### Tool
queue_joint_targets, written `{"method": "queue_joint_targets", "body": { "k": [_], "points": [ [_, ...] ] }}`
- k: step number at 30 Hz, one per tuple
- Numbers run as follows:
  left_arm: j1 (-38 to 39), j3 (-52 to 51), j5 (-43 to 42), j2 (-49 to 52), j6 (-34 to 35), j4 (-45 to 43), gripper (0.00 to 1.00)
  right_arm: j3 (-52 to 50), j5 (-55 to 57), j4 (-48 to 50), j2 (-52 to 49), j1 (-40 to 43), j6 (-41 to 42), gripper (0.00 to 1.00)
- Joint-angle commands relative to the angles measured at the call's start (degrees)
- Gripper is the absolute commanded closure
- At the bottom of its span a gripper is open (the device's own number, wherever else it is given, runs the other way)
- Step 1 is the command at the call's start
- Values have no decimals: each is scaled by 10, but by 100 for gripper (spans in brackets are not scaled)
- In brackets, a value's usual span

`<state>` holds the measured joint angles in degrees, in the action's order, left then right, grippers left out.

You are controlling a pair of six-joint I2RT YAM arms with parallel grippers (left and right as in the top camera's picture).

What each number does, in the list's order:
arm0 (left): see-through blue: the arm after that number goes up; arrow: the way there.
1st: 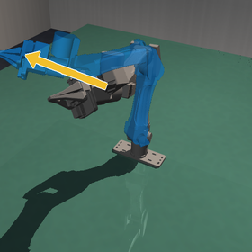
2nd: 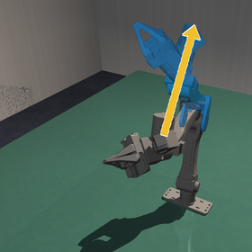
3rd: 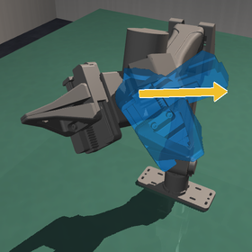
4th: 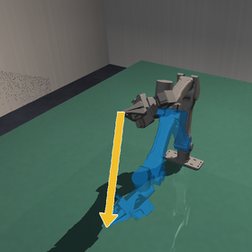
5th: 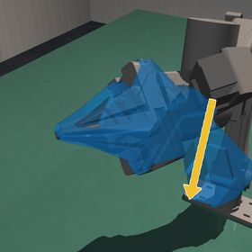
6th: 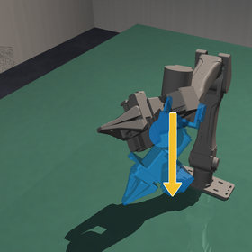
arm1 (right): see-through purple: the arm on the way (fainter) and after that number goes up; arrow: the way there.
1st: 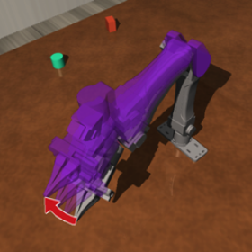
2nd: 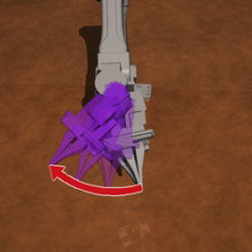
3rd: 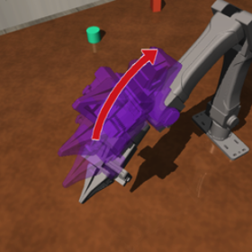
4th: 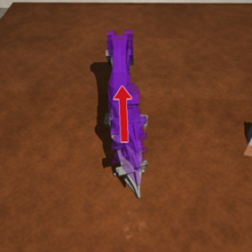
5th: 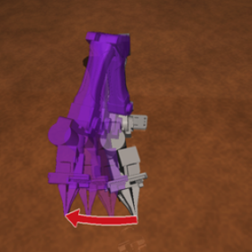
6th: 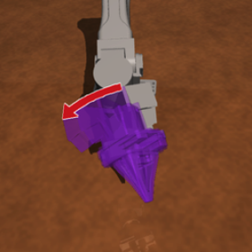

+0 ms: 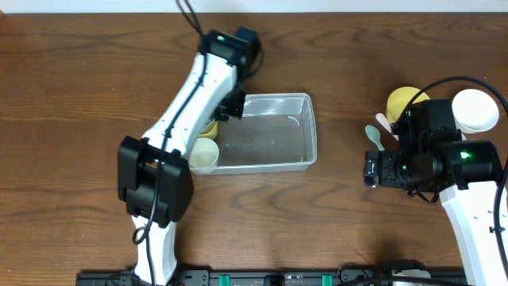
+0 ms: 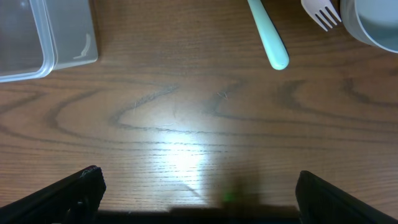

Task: Pack container
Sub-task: 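Stack the light blue cup onto the yellow cup in the container, then withdraw the left gripper to the left side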

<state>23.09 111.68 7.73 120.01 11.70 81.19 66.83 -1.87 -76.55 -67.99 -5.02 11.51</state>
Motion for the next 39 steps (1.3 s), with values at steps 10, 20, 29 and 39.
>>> {"method": "queue_joint_targets", "body": {
  "k": [10,20,29,39],
  "points": [
    [-2,4,-48,-16,-16,0,69,10,6,-2,-2,1,-4,1],
    [-2,4,-47,-30,-14,0,27,10,6,-2,-2,1,-5,1],
    [-21,4,-47,-174,-2,2,25,10,6,5,-2,1,-9,1],
    [-144,-27,-48,-377,-3,-7,21,40,17,95,2,2,-47,1]
  ]
}}
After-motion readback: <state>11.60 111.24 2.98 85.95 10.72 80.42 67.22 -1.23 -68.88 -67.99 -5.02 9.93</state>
